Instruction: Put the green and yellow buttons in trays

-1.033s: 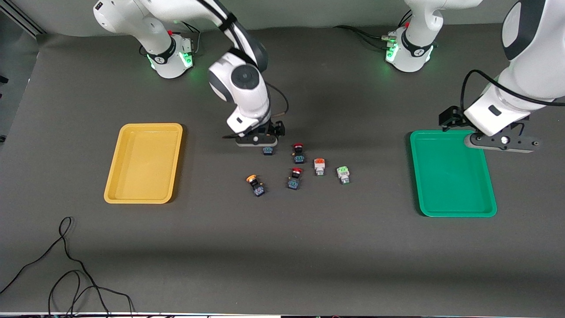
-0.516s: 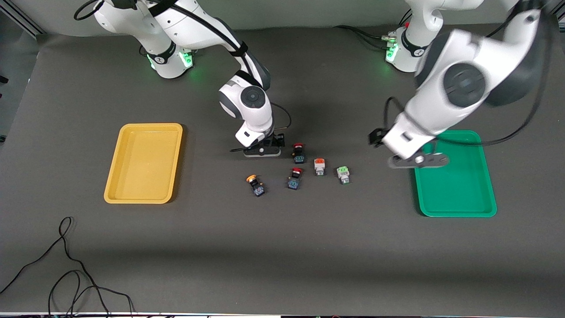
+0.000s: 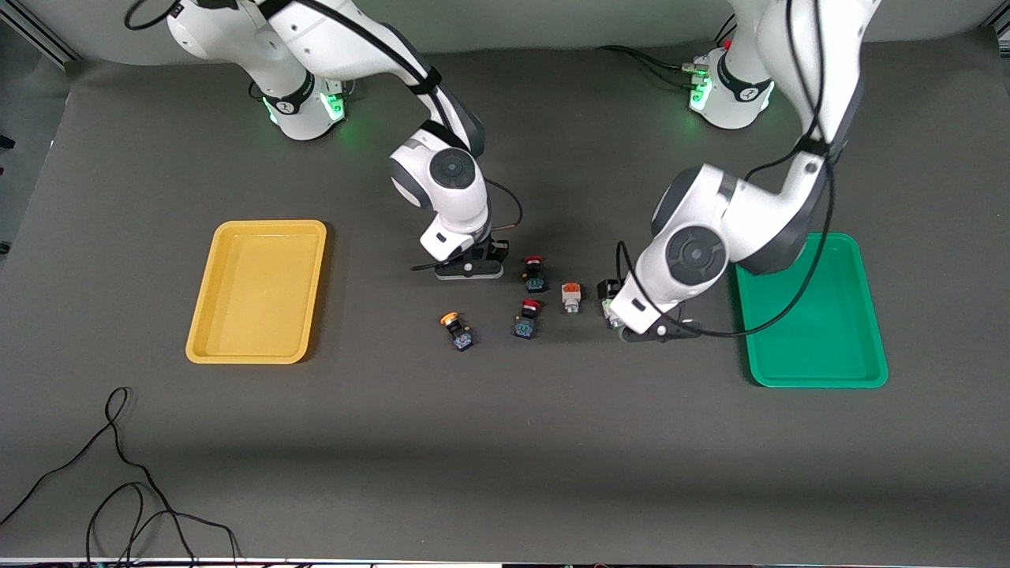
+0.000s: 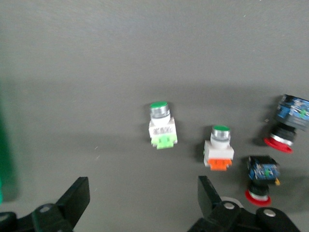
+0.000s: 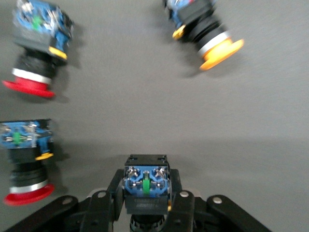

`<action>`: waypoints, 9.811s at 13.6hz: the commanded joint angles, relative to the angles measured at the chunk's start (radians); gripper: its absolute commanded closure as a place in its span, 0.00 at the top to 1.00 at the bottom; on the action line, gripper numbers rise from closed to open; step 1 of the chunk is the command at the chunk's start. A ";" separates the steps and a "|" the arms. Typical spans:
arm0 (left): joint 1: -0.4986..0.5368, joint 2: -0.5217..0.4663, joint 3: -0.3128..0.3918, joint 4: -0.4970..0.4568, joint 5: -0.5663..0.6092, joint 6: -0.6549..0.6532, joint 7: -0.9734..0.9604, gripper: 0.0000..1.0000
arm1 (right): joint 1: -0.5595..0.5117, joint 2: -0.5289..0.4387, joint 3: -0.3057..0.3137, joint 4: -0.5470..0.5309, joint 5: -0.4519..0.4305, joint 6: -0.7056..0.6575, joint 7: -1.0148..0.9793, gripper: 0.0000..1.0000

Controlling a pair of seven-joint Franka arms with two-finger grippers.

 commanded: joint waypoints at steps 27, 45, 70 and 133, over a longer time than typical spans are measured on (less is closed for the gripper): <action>-0.069 -0.173 0.044 -0.067 0.094 -0.104 -0.148 0.00 | -0.122 -0.035 -0.787 -0.306 0.729 0.046 -1.652 1.00; 0.653 -0.231 0.049 -0.390 0.134 0.288 0.914 0.00 | 0.150 0.081 -0.599 0.479 0.410 -0.664 -0.775 1.00; 0.491 -0.314 -0.069 -0.090 0.100 -0.226 0.534 1.00 | 0.240 0.224 -0.534 0.386 0.473 -0.241 -0.667 0.25; 0.650 -0.119 -0.097 -0.453 0.154 0.394 0.568 0.00 | -0.790 -0.518 -0.060 0.257 0.051 -0.877 -0.926 1.00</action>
